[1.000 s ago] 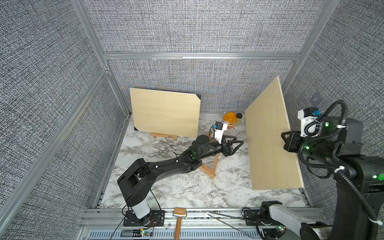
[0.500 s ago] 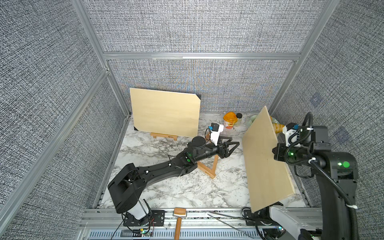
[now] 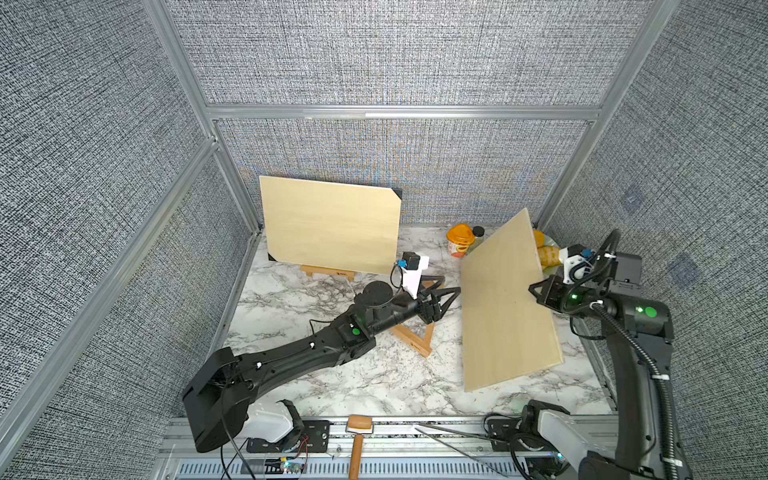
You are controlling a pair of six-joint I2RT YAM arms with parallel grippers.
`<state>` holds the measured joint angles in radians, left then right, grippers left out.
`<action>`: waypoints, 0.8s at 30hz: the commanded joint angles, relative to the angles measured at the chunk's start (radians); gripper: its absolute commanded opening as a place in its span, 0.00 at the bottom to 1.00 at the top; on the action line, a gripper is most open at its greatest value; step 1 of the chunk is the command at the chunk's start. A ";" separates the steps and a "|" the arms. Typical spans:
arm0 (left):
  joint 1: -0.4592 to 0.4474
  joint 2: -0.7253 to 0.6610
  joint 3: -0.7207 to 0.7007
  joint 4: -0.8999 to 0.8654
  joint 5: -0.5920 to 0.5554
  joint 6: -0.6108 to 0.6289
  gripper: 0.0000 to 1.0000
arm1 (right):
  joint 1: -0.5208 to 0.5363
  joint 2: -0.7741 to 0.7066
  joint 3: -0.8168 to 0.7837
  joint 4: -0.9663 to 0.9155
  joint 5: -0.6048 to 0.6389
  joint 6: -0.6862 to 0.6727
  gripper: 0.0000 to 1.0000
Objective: Disassemble the easel
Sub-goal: Place the drawing board at the center of the board.
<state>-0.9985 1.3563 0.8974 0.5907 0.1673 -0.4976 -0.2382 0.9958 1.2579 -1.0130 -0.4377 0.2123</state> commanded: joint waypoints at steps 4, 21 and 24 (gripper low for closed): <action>0.003 -0.044 -0.022 -0.026 -0.061 0.060 0.62 | -0.052 -0.002 -0.078 0.166 -0.190 -0.025 0.00; 0.004 -0.104 -0.042 -0.071 -0.107 0.115 0.63 | -0.075 -0.025 -0.286 0.267 -0.375 -0.005 0.00; 0.004 -0.116 -0.046 -0.081 -0.119 0.122 0.63 | -0.075 -0.023 -0.324 0.300 -0.406 0.007 0.00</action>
<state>-0.9966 1.2499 0.8520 0.5198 0.0696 -0.3958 -0.3141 0.9760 0.9474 -0.7986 -0.7120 0.1864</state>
